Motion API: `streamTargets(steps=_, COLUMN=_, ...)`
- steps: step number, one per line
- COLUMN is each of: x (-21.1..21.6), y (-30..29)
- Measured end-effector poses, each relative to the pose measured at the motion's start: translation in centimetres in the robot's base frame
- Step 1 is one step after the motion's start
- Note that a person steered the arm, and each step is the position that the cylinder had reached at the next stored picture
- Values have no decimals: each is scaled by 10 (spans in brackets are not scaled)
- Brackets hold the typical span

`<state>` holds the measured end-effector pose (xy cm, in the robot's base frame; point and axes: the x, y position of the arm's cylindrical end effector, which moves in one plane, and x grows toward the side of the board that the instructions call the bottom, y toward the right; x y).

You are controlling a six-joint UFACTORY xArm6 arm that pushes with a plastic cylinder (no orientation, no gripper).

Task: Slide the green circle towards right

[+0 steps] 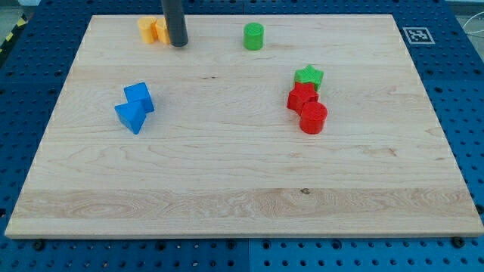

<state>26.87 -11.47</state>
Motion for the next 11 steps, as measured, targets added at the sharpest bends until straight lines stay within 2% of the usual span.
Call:
streamTargets(steps=2, x=-1, y=31)
streamTargets(steps=4, x=-2, y=32)
streamTargets(steps=6, x=-33, y=36)
streamTargets(steps=8, x=6, y=73)
streamTargets(steps=11, x=-13, y=118)
